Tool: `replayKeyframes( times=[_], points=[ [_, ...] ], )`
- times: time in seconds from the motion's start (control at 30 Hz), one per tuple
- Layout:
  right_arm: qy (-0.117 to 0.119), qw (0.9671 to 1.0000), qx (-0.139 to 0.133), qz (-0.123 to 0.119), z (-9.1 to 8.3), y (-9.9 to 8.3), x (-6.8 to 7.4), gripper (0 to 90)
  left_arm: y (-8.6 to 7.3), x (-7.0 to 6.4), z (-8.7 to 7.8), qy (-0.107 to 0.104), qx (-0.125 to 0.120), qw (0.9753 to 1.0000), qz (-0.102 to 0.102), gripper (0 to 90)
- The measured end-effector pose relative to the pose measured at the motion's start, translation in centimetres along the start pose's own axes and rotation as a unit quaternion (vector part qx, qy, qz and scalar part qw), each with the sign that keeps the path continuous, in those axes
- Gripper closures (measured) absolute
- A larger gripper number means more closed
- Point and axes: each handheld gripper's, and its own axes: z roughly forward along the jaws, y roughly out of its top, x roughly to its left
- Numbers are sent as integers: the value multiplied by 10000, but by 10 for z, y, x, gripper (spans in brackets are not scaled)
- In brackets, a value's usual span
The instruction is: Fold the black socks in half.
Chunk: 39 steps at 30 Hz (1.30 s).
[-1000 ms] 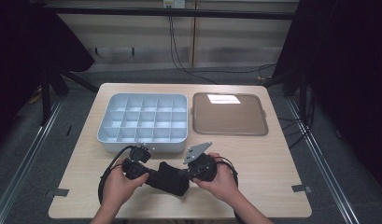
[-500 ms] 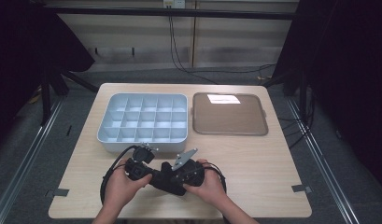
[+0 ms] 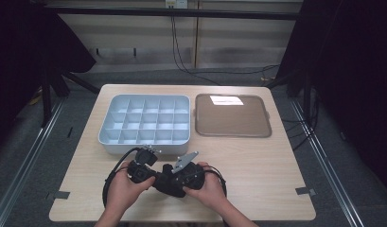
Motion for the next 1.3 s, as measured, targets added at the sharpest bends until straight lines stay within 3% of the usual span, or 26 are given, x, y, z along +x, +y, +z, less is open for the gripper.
replayKeyframes(
  times=[0.3, 0.5, 0.63, 0.87, 1.3],
  points=[
    [-29, 9999, -95, 56, -22, -4, -5, 898, -2, 4, 0, 127, 18, 9999, -86, 849],
    [-150, 9995, -268, 94, -56, -15, -11, 898, -2, 6, 0, 145, 22, 9998, -116, 849],
    [-178, 9994, -224, 181, -65, -23, -14, 898, -2, 6, 0, 151, 23, 9998, -139, 850],
    [-89, 9996, -66, 241, -63, -44, -11, 892, -3, 7, 0, 136, 10, 9998, -167, 849],
    [-14, 9995, 93, 301, -48, -47, -10, 892, -1, 3, -1, 67, -59, 9999, -146, 845]
  ],
)
